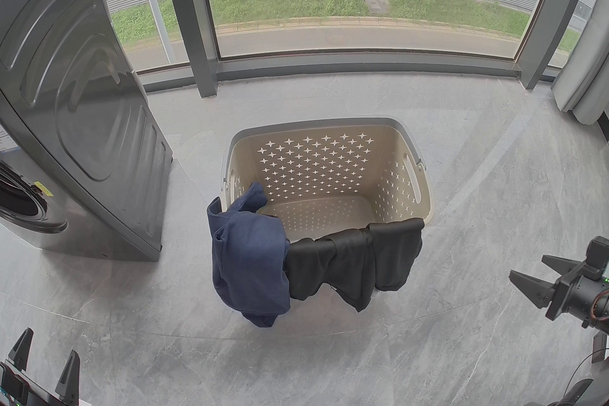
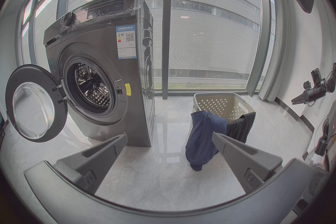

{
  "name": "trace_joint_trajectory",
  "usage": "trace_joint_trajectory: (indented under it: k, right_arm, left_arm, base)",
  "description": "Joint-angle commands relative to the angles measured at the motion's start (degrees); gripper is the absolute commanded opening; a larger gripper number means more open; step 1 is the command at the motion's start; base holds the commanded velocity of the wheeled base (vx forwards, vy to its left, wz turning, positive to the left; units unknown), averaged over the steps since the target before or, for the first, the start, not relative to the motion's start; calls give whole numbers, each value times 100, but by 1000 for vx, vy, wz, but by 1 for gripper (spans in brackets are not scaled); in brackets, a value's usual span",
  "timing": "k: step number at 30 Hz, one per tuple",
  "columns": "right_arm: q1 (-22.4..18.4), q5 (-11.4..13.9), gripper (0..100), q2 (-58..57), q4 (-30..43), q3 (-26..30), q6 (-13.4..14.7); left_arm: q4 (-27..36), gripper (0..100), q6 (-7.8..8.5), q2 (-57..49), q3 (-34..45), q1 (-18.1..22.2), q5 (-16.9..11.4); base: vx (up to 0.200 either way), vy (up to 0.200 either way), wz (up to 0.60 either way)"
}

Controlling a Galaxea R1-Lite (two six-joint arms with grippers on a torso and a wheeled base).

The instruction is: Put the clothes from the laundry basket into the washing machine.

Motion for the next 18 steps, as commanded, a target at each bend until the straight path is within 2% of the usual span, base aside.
trace_joint_trajectory:
  k: [1,3,4,6,7,11,18]
  right_arm:
    - [484,-219,100,1640,-774,-76,191]
    - [633,-412,100,1956,-1038,-128,217]
    - [633,-412,100,1956,-1038,-128,217]
    - [879,-790,100,2273,-1126,-286,261]
    - [923,-843,100,2326,-1126,-339,270]
    - [1046,-878,100,2695,-1161,-594,410]
    - [1108,-887,100,3248,-1169,-981,437]
  left_arm:
    - [-1,100,3,-68,101,0,1]
    - [-1,100,3,-68,101,0,1]
    - [-1,100,3,-68,101,0,1]
    - [-1,100,-6,-68,101,0,1]
    - [7,100,-6,-68,101,0,1]
    - [7,100,-6,-68,101,0,1]
    - [-1,100,-6,-68,101,0,1]
  base:
    - [0,0,0]
    - [0,0,0]
    - [0,0,0]
    - [0,0,0]
    - [0,0,0]
    - [0,0,0]
    - [0,0,0]
